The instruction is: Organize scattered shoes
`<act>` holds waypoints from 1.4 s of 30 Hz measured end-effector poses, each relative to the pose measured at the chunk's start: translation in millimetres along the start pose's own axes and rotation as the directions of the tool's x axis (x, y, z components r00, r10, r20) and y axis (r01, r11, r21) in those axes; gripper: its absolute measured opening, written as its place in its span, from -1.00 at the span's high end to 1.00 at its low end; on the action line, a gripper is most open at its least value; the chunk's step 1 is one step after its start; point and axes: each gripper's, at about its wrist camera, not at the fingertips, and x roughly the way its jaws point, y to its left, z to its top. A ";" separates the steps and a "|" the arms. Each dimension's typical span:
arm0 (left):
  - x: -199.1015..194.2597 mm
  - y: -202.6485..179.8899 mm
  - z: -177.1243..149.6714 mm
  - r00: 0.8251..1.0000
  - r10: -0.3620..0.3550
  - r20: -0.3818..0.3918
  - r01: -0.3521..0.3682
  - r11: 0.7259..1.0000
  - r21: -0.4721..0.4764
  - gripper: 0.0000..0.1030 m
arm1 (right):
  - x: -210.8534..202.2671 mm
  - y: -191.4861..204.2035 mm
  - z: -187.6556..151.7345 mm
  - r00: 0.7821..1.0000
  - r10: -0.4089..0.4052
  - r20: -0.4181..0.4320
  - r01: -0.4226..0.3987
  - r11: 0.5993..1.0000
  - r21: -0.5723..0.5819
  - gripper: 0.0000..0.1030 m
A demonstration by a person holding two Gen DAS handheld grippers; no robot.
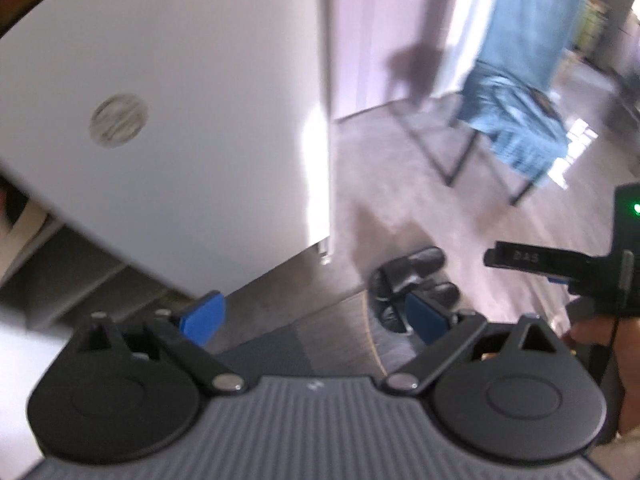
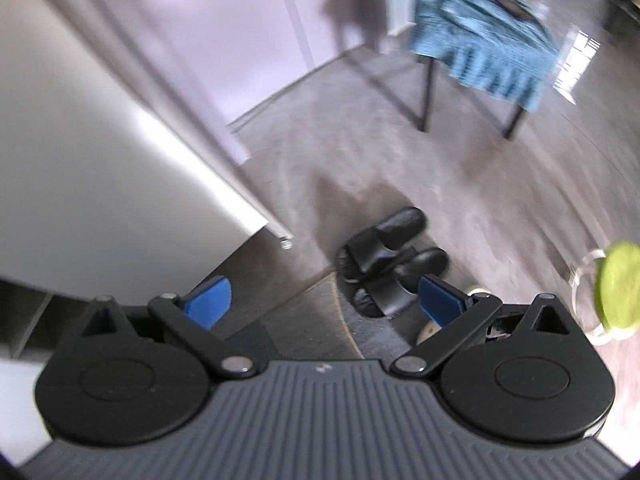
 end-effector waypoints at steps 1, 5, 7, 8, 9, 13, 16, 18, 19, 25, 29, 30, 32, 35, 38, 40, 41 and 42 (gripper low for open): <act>-4.1 3.4 5.1 1.000 -0.022 0.021 0.022 0.999 0.030 -0.91 | -2.7 -0.3 -0.9 1.000 -0.009 0.004 0.009 1.000 0.017 -1.00; -20.7 23.0 19.6 0.995 -0.072 0.073 0.065 0.994 0.087 -0.94 | -29.3 13.5 -3.1 0.998 -0.062 0.027 0.060 0.996 0.072 -1.00; -25.6 32.8 22.1 0.993 -0.088 0.080 0.080 0.993 0.088 -0.94 | -36.9 22.7 -4.1 0.998 -0.065 0.018 0.063 0.996 0.068 -1.00; -27.5 36.1 22.6 0.992 -0.092 0.083 0.084 0.993 0.088 -0.94 | -38.8 25.9 -4.4 0.998 -0.063 0.012 0.062 0.996 0.065 -1.00; -30.3 40.2 22.7 0.991 -0.095 0.090 0.088 0.993 0.084 -0.94 | -43.3 32.3 -4.4 0.998 -0.058 0.006 0.058 0.997 0.060 -1.00; -40.4 53.7 23.8 0.988 -0.088 0.125 0.083 0.995 0.046 -0.94 | -56.5 44.6 1.8 0.999 -0.039 0.009 0.039 0.998 0.050 -1.00; -44.3 59.2 25.2 0.987 -0.081 0.142 0.081 0.997 0.004 -0.94 | -68.6 52.7 10.9 1.000 -0.024 0.014 0.024 0.999 0.045 -1.00; -45.1 59.5 25.7 0.985 -0.082 0.154 0.085 0.996 -0.016 -0.94 | -75.1 53.9 16.3 1.000 -0.021 0.018 0.020 0.998 0.053 -1.00; -46.7 59.5 26.4 0.983 -0.081 0.165 0.085 0.996 -0.020 -0.94 | -76.9 53.8 18.2 1.000 -0.019 0.019 0.018 0.998 0.058 -1.00; -46.8 50.2 29.0 0.982 -0.101 0.162 0.095 0.994 0.045 -0.94 | -84.5 49.3 25.6 1.000 -0.022 0.007 0.021 0.998 0.066 -1.00; -35.9 45.6 25.7 0.986 -0.139 0.092 0.134 0.989 0.063 -0.94 | -86.9 41.4 20.5 0.999 -0.029 0.018 0.027 0.995 0.093 -1.00; -32.5 43.7 23.7 0.987 -0.140 0.077 0.134 0.988 0.077 -0.94 | -88.1 39.2 18.1 0.999 -0.030 0.023 0.027 0.994 0.103 -1.00; -26.2 40.8 18.1 0.988 -0.148 0.054 0.141 0.984 0.111 -0.94 | -91.2 35.2 8.5 0.999 -0.036 0.037 0.031 0.993 0.118 -1.00; -16.8 38.3 10.4 0.985 -0.168 0.026 0.163 0.977 0.140 -0.94 | -95.3 29.0 -12.6 0.996 -0.066 0.059 0.057 0.989 0.139 -1.00; 8.4 34.6 -0.2 0.983 -0.182 -0.033 0.185 0.968 0.167 -0.94 | -90.1 21.6 -37.4 0.992 -0.110 0.058 0.099 0.979 0.178 -1.00; 27.3 30.8 -3.8 0.985 -0.147 -0.087 0.160 0.971 0.176 -0.94 | -79.7 12.9 -52.7 0.992 -0.118 0.038 0.106 0.969 0.224 -0.99; 32.1 29.8 -4.6 0.986 -0.134 -0.102 0.151 0.973 0.178 -0.94 | -74.4 8.6 -60.3 0.992 -0.121 0.027 0.110 0.963 0.247 -0.99; 36.1 29.1 -5.2 0.986 -0.120 -0.113 0.138 0.976 0.170 -0.94 | -66.1 2.8 -66.6 0.994 -0.110 0.001 0.106 0.957 0.270 -0.99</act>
